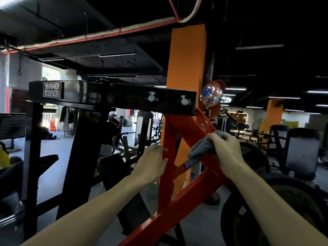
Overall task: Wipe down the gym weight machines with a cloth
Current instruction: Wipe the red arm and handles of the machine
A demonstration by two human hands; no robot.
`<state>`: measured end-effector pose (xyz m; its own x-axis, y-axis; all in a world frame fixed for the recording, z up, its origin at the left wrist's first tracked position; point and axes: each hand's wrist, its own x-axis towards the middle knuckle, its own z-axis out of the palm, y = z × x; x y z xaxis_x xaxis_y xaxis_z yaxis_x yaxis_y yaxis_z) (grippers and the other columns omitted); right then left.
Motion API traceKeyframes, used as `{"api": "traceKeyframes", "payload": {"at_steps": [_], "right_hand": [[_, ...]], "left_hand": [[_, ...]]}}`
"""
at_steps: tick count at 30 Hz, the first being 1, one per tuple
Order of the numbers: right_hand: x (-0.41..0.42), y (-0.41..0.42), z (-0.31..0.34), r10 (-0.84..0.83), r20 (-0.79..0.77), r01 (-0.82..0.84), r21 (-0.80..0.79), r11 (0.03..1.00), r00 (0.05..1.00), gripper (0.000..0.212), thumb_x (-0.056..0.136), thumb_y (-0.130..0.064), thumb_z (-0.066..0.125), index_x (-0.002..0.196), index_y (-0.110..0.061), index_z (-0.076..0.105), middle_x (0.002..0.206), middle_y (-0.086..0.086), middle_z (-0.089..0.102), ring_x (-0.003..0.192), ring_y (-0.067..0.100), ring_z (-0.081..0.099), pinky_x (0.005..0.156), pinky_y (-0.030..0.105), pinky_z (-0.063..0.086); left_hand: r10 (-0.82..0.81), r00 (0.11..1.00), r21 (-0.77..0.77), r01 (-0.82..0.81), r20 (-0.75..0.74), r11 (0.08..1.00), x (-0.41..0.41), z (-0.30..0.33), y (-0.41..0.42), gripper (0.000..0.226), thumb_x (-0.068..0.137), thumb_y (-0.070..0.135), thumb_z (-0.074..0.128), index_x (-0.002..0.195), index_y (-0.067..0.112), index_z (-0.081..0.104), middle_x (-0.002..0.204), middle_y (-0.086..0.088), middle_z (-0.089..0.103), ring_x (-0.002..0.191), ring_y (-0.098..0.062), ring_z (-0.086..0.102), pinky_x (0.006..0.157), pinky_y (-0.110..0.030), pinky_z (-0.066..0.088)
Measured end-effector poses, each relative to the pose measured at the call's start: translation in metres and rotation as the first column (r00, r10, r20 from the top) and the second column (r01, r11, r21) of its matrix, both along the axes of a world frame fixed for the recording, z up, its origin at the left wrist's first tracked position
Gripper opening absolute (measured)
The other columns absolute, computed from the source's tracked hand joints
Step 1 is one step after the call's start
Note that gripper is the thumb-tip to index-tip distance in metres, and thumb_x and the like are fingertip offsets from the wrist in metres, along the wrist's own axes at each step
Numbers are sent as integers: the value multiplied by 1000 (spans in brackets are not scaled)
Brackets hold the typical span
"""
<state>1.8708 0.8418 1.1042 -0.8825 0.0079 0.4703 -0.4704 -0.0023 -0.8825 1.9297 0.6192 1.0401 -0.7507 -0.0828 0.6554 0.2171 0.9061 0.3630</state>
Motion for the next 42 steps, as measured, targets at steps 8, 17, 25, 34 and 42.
{"api": "traceKeyframes", "payload": {"at_steps": [8, 17, 25, 34, 42], "right_hand": [[-52, -69, -26, -72, -693, 504, 445, 740, 717, 38, 102, -34, 57, 129, -8, 58, 138, 15, 40, 129, 31, 36, 104, 43, 43], [-79, -99, 8, 141, -913, 780, 401, 481, 383, 64, 96, -15, 49, 157, -25, 33, 157, 9, 32, 140, 32, 33, 114, 43, 37], [-109, 19, -98, 79, -894, 808, 433, 398, 440, 53, 110, -39, 30, 154, -13, 40, 133, 19, 50, 116, 34, 48, 101, 45, 50], [-104, -56, -28, -14, -937, 769, 278, 575, 349, 51, 105, -34, 47, 149, -8, 46, 129, 18, 48, 112, 31, 49, 86, 40, 57], [-124, -38, -74, -23, -934, 813, 299, 500, 357, 72, 94, -25, 72, 155, -11, 37, 138, 13, 40, 123, 29, 45, 103, 39, 49]], "left_hand": [[54, 996, -92, -61, -73, 994, -21, 14, 10, 45, 97, 8, 49, 142, 12, 49, 144, 3, 40, 136, -15, 35, 107, -23, 38], [161, 967, -179, -197, -198, 964, -31, 24, -17, 52, 85, -2, 58, 135, 10, 54, 143, -1, 43, 134, -20, 38, 95, -31, 50], [173, 916, -593, -369, -362, 715, -51, 40, -10, 84, 81, 13, 60, 159, 7, 28, 169, -11, 17, 157, -28, 9, 124, -41, 21], [178, 877, -688, -464, -447, 558, -72, 57, -19, 77, 85, 9, 40, 158, 0, 21, 168, -17, 14, 157, -30, 5, 127, -46, 10], [70, 896, -753, -408, -438, 516, -91, 46, -14, 74, 94, 17, 39, 161, 6, 11, 169, -17, 1, 157, -32, -3, 124, -56, 10]]}}
